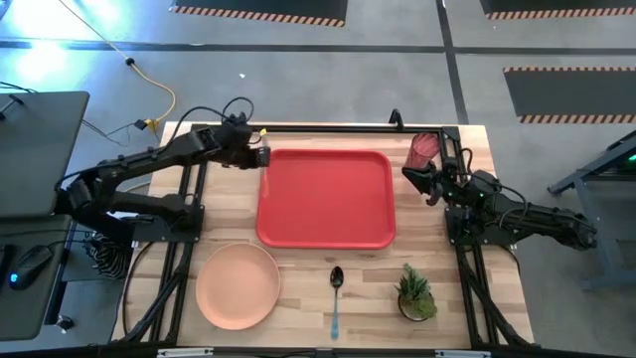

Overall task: Pick and place plate/cup/fork/spoon on tray
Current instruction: Put the fork on the tray, then put the cup on the tray to the right of the fork

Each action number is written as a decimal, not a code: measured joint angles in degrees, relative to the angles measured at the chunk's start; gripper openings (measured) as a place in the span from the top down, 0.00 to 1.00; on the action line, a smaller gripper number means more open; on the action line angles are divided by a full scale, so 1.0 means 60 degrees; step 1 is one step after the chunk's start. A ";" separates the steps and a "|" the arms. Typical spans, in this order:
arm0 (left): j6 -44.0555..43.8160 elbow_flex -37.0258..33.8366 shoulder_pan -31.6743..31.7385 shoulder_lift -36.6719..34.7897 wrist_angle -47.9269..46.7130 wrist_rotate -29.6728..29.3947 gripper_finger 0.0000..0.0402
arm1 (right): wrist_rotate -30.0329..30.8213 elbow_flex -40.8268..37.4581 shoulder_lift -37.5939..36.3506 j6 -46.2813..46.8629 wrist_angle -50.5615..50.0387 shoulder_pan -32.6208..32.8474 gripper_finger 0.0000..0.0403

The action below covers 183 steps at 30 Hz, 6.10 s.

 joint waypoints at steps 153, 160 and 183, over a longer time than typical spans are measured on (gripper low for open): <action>0.0277 0.2509 -0.2012 0.2543 -0.2297 -0.0760 0.81 | 0.1007 0.3361 0.0566 -0.2674 -0.3352 -0.0004 0.83; 0.1217 0.2509 -0.2061 0.1361 -0.2279 -0.0912 0.81 | 0.2482 0.6340 0.2041 -0.2941 -0.8590 -0.0007 0.83; 0.2649 0.2509 -0.2112 0.0573 -0.2287 -0.0920 0.81 | 0.1071 1.0499 0.7585 -0.2524 -1.4821 -0.2464 0.66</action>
